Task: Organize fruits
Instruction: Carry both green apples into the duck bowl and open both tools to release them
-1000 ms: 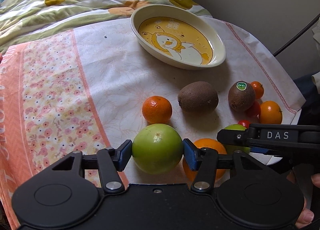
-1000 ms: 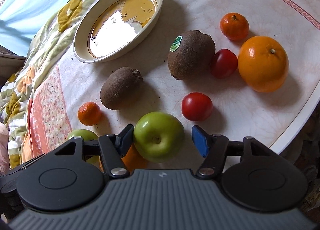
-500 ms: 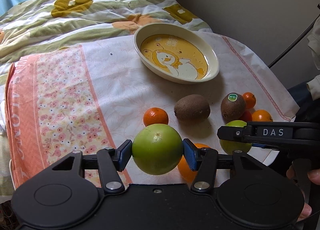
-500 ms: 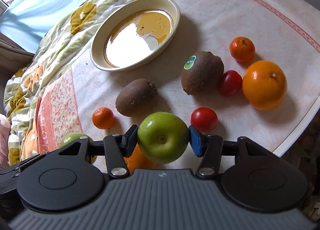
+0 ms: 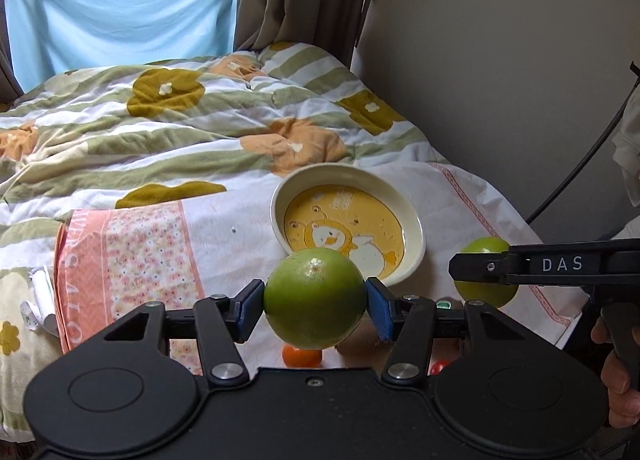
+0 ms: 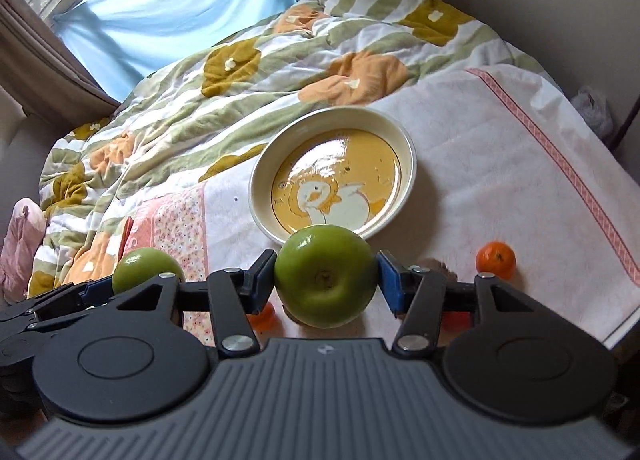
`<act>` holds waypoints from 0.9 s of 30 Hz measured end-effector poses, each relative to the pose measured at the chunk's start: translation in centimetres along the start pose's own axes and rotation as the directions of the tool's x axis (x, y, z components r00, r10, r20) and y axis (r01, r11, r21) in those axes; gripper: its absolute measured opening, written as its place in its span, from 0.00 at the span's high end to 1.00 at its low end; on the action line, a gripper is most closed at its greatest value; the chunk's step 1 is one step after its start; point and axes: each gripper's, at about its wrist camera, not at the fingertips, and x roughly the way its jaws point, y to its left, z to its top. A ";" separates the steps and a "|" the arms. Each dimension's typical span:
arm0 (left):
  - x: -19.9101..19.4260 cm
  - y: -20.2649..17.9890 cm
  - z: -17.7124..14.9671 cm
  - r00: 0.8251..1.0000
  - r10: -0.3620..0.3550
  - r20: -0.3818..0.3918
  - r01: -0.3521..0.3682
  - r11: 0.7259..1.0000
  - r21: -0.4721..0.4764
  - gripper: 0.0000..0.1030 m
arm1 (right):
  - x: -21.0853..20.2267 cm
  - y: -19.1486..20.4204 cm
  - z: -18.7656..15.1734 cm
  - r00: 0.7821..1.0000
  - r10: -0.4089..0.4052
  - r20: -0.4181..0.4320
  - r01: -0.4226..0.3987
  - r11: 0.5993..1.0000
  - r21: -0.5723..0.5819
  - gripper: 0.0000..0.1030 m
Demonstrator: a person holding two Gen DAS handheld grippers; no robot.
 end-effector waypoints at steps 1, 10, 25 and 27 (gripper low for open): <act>0.2 -0.3 0.6 1.000 0.013 0.010 -0.013 1.000 -0.003 0.43 | 0.2 -0.1 0.8 1.000 0.008 -0.001 -0.008 1.000 -0.015 0.33; 5.8 -2.3 5.2 0.993 0.116 0.017 -0.114 0.992 -0.060 0.43 | 5.3 -1.1 9.1 0.995 0.072 -0.064 -0.084 0.977 -0.195 0.33; 21.4 -2.2 8.2 0.964 0.237 -0.118 -0.241 0.970 -0.022 0.43 | 19.1 -4.1 15.4 0.961 0.112 -0.252 -0.178 0.950 -0.258 0.33; 22.2 -2.5 8.2 0.963 0.240 -0.124 -0.242 0.970 -0.001 0.42 | 19.8 -4.3 15.5 0.956 0.119 -0.268 -0.189 0.948 -0.254 0.33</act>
